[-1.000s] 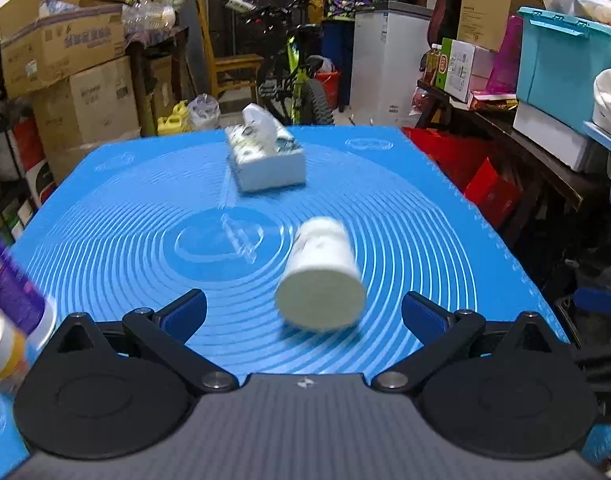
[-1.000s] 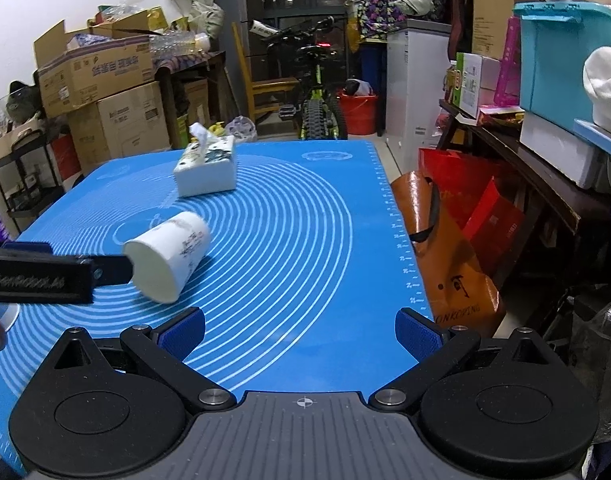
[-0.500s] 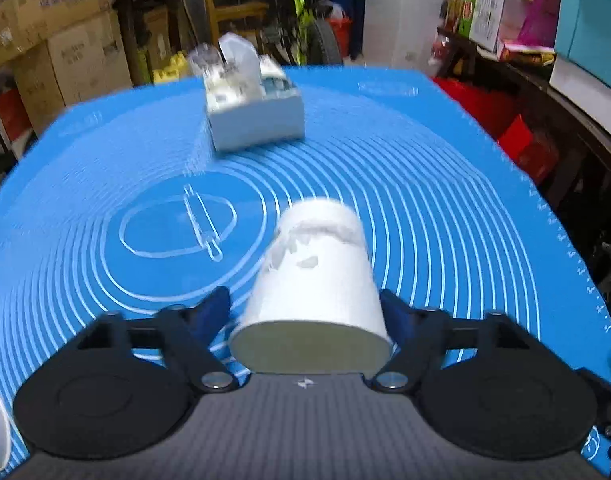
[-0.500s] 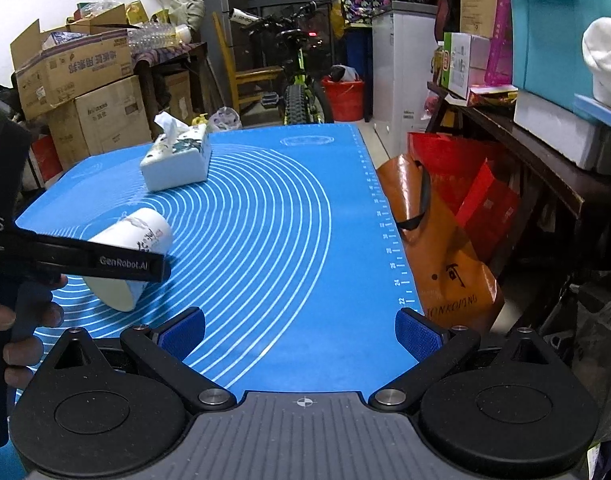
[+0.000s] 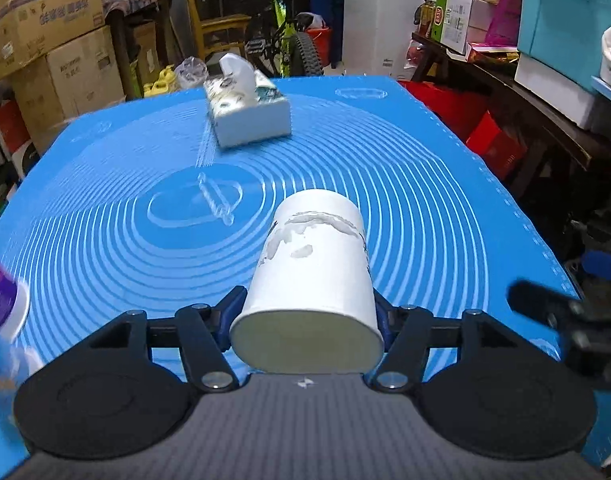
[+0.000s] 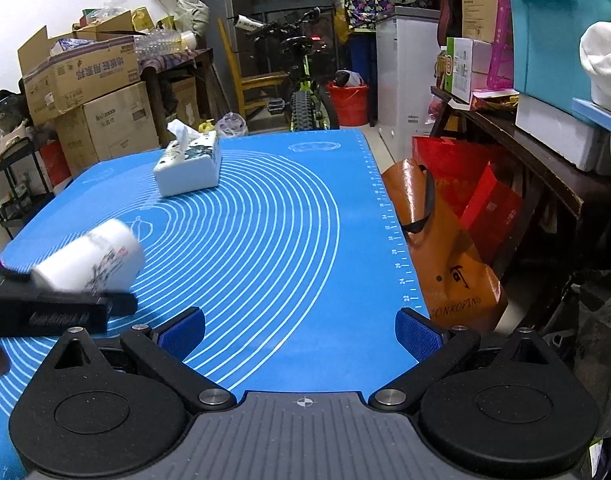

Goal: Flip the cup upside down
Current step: 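Lift the white cup with the left tool toward the right tool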

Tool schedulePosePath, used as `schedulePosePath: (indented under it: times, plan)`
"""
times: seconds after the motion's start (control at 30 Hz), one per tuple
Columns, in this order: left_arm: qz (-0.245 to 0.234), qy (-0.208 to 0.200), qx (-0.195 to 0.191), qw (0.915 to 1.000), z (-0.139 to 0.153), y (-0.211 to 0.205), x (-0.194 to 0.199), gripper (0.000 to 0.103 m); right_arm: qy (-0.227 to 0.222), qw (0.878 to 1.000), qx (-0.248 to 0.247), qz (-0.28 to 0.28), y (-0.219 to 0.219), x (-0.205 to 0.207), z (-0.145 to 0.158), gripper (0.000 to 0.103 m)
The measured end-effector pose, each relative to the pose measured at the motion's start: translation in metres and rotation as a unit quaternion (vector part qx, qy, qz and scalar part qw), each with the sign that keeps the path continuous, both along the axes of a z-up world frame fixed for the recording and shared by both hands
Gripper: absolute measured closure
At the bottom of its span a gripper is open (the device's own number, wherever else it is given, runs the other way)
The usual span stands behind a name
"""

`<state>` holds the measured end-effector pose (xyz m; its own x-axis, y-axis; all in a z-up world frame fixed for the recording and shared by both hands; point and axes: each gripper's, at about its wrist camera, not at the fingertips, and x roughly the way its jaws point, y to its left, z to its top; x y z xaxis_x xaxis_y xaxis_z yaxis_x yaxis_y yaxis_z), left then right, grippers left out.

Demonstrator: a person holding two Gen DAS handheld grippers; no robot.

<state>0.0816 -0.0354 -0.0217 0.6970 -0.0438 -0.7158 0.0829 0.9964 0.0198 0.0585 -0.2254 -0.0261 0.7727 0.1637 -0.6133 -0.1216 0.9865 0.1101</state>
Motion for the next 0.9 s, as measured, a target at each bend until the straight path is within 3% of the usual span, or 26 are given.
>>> schedulePosePath:
  times: [0.27, 0.43, 0.57, 0.9]
  plan:
    - [0.017, 0.041, -0.007, 0.999, -0.025, 0.008, -0.014, 0.039, 0.008, 1.0, -0.007, 0.011, 0.008, -0.014, 0.002, 0.002]
    - [0.013, 0.038, -0.004, 0.9992, -0.028, 0.007, -0.018, 0.035, 0.015, 1.0, -0.011, 0.01, 0.008, -0.016, 0.001, 0.002]
    - [0.015, 0.049, -0.027, 0.9983, -0.028, 0.012, -0.016, 0.016, 0.017, 1.0, -0.011, 0.009, 0.009, -0.016, 0.001, 0.002]
    - [0.013, 0.037, -0.043, 0.9983, -0.017, 0.017, -0.025, 0.01, 0.013, 1.0, -0.007, 0.011, 0.013, -0.021, 0.009, 0.002]
